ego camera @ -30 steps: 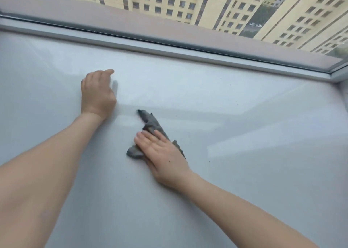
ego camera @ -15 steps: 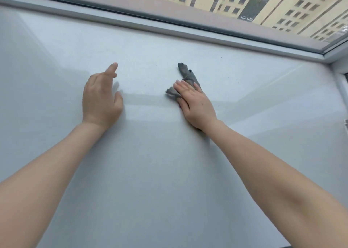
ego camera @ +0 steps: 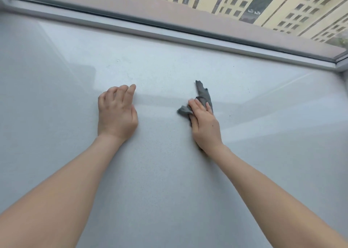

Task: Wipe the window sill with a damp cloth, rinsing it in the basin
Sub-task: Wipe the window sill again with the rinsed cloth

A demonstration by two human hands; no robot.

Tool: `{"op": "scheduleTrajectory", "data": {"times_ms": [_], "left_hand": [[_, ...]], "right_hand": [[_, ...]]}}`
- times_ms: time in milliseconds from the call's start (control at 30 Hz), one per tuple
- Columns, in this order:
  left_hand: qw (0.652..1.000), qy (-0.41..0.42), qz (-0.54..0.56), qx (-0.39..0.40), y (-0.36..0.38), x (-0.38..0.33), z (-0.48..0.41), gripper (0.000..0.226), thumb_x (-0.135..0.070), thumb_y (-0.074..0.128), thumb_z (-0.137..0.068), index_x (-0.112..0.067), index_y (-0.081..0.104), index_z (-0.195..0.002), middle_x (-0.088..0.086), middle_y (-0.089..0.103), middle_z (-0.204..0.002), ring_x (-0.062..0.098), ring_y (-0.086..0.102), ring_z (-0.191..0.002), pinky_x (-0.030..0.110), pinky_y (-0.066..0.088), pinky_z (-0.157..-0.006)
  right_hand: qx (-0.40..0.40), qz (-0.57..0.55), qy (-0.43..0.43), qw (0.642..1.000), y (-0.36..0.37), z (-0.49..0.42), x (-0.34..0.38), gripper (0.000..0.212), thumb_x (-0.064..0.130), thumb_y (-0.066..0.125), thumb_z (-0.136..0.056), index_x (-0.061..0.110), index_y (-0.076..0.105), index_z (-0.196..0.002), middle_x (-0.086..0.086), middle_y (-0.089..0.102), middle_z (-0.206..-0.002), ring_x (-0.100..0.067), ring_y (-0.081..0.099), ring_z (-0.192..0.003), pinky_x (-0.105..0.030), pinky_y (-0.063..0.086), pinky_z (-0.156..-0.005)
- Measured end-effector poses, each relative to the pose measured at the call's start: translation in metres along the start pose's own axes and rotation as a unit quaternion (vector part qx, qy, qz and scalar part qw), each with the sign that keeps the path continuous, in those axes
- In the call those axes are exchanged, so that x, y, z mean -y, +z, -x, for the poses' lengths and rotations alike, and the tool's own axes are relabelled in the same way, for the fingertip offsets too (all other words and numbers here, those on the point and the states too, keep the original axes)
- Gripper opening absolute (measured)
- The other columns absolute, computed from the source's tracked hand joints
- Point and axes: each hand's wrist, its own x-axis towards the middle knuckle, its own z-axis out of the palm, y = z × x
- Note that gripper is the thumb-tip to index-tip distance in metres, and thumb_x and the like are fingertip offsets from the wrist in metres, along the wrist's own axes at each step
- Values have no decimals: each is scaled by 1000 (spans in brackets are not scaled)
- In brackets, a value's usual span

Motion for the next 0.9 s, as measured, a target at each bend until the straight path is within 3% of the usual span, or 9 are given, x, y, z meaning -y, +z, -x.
{"op": "scheduleTrajectory", "data": {"times_ms": [100,167,233,333,433,633,900], "left_hand": [[1000,-3,-7,9,-1,-1,0,49,-16,39,-76,-10,48,-124,12,55,-120,30,41,-109,40,24,-92],[1000,-5,-9,7,-1,-2,0,48,-16,39,-76,-10,48,-123,12,55,-120,30,42,-109,40,24,-92],[1000,-8,-11,11,-1,-2,0,48,-17,39,-76,-9,49,-123,12,55,-121,31,44,-110,40,24,-92],[1000,-15,-14,16,-2,-3,-1,48,-18,38,-76,-9,49,-123,12,55,-121,33,44,-111,41,25,-93],[1000,-17,-17,13,-2,-3,-1,48,-17,39,-76,-9,50,-122,12,55,-121,34,43,-111,42,26,-93],[999,-21,-15,19,-2,-3,-1,47,-17,40,-75,-8,51,-120,13,56,-121,34,44,-111,41,27,-93],[999,-25,-14,27,-3,-4,-1,47,-18,40,-75,-9,51,-119,13,55,-122,34,44,-110,41,26,-93]], "right_hand": [[-4,-4,-62,998,-14,87,4,37,8,50,-86,14,56,-122,-1,65,-120,-12,53,-120,-32,34,-107],[-38,-25,-56,997,-26,97,3,34,2,61,-78,18,57,-108,2,69,-102,-11,59,-97,-24,44,-86],[-65,-37,-16,997,-35,69,4,22,2,68,-75,14,60,-92,1,66,-94,-14,55,-86,-17,41,-75],[-55,-66,100,991,-34,25,5,8,16,73,-77,10,68,-76,1,48,-90,-18,47,-88,-18,33,-72],[-27,-104,159,981,-27,-14,7,10,20,71,-79,11,69,-76,2,48,-86,-18,52,-87,-19,31,-68],[-52,-80,268,959,-27,-60,18,12,17,61,-84,9,67,-78,-4,69,-89,-20,60,-84,-23,36,-67],[-30,11,227,973,-29,-68,22,14,8,54,-85,0,65,-82,-10,65,-91,-25,57,-85,-28,35,-65]]}}
